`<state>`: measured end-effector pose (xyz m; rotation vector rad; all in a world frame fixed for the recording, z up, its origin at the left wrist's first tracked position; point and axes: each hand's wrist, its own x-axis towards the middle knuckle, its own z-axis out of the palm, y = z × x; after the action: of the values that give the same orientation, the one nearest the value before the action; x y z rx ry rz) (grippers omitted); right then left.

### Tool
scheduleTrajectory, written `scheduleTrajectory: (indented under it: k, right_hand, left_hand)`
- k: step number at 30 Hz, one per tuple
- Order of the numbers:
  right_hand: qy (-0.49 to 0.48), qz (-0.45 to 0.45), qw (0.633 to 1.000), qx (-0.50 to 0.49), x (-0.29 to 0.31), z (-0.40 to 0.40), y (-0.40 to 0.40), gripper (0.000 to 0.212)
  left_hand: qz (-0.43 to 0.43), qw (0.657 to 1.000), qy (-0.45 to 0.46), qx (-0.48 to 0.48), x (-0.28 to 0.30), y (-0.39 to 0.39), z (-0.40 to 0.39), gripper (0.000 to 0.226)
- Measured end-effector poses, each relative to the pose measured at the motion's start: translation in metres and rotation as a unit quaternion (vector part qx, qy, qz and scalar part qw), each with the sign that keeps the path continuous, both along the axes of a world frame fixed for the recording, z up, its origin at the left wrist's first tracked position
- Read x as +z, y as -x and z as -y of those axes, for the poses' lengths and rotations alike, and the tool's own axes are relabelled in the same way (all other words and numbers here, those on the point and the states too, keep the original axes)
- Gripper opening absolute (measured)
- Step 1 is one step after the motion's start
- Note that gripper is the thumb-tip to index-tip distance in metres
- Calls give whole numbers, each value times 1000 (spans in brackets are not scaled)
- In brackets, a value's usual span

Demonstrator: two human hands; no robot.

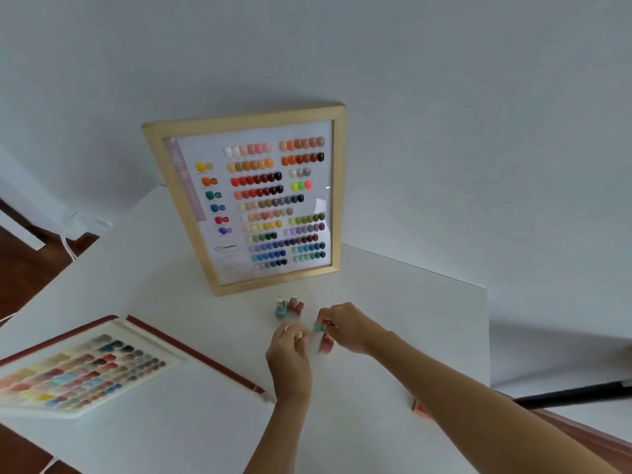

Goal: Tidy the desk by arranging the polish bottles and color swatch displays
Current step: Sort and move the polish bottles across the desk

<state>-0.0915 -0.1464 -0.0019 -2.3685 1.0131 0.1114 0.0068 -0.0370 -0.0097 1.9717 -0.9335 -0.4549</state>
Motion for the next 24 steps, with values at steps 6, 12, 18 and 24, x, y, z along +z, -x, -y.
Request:
scheduleTrajectory:
  k: [6,12,18,24]
  right_hand:
    - [-6,-24,999,-48,21,-2,65,21]
    - [10,-64,990,-122,34,-11,137,23]
    - [9,-98,983,-153,33,-26,183,25]
    - [-12,-113,982,-149,27,-37,200,30]
  left_hand:
    - [54,993,13,-107,13,28,-7,17]
    - [49,967,8,-248,24,72,-5,14]
    - [62,931,-52,-357,24,105,6,12]
    - [81,895,-107,-425,21,124,18,15]
